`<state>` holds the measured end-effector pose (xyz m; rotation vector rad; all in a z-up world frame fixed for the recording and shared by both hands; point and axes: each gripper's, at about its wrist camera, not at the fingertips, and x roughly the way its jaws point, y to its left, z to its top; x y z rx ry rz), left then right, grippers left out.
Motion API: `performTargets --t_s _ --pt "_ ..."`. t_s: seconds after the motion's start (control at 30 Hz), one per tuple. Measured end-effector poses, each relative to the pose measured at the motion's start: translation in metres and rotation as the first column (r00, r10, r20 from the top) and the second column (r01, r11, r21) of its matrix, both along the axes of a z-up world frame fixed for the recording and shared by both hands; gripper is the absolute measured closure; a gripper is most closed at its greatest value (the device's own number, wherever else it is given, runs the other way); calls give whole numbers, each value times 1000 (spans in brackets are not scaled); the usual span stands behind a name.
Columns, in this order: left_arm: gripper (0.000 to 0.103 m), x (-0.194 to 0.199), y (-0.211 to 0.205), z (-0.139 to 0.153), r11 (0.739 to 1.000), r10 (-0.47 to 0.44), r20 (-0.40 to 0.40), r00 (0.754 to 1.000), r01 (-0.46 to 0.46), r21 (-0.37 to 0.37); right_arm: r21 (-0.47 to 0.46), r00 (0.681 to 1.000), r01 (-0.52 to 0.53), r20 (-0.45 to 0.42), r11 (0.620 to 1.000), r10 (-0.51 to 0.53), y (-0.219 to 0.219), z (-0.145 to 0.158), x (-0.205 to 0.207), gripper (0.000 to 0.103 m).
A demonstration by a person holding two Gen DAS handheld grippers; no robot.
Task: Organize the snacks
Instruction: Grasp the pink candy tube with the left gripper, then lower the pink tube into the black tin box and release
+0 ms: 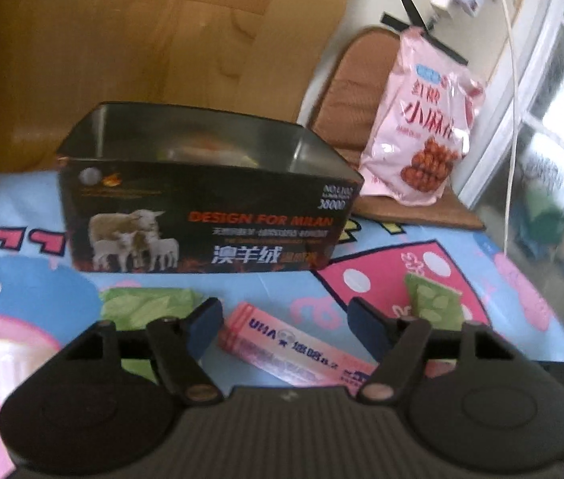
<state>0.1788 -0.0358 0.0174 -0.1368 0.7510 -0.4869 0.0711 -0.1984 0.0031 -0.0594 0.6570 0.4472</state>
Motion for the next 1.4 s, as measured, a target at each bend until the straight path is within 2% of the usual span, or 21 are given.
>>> performTargets --t_s 0.07,0.17,0.2,0.27,0.37,0.4,0.5,0.6,0.7,0.77,0.8,0.93,1.03,1.1,1.17,1.3,1.37,1.4 --pt "33 3 -3 -4 1000 -1 -15 1000 1 13 -23 1000 -10 19 1000 10 7 0 -2 53" --pt "50 2 -3 -10 1000 -6 -40 999 6 18 -44 999 -20 41 999 22 13 -3 1 55" --pt "49 0 -2 -10 1000 -15 -46 999 16 8 -45 999 -21 49 999 23 13 -4 2 63" --pt "49 -9 -2 -8 1000 -14 -43 999 15 6 -57 997 -18 72 998 22 13 -4 3 72" --pt "49 -18 7 -3 997 -61 -75 995 57 -55 -53 998 -21 61 998 24 5 -3 3 69" --pt "46 -21 10 0 995 -78 -80 994 73 -71 -64 997 -4 72 998 9 2 -3 1 67" --pt "36 -22 13 9 998 -58 -48 997 56 -38 -123 992 69 117 990 -54 -11 -3 -13 66" --pt "36 -10 15 13 999 -33 -60 998 31 -25 -102 993 66 99 993 -56 -22 -2 -21 66" --pt "39 0 4 11 998 -54 -93 994 51 -34 -127 993 64 111 990 -49 -21 -2 -26 66" --pt "51 2 -12 6 996 -92 -95 991 90 -18 -133 992 73 110 988 -59 -20 -4 -24 66" --pt "63 3 -20 2 993 -118 -104 988 117 -9 -125 993 75 104 989 -63 -22 -5 -21 66" --pt "65 -2 -29 -2 992 -122 -77 990 125 27 -84 993 75 99 994 -67 -22 -9 -16 71" --pt "66 -14 -10 14 994 -106 -44 993 107 2 -72 995 56 89 996 -49 -23 -6 -13 72" --pt "66 -14 3 32 997 -75 2 997 75 -16 -21 994 24 105 999 -22 -24 4 -14 72" --pt "66 -5 16 53 999 -23 58 998 25 -41 25 989 -3 150 1000 -1 -22 21 -7 72" --pt "66 22 41 81 992 111 137 984 -102 -69 27 964 -46 262 999 38 -6 54 35 71" --pt "60 39 50 83 986 161 149 976 -153 -68 30 958 -60 283 998 49 4 64 65 70" --pt "49 48 52 82 983 180 153 972 -174 -55 28 958 -51 284 998 41 11 66 81 68"
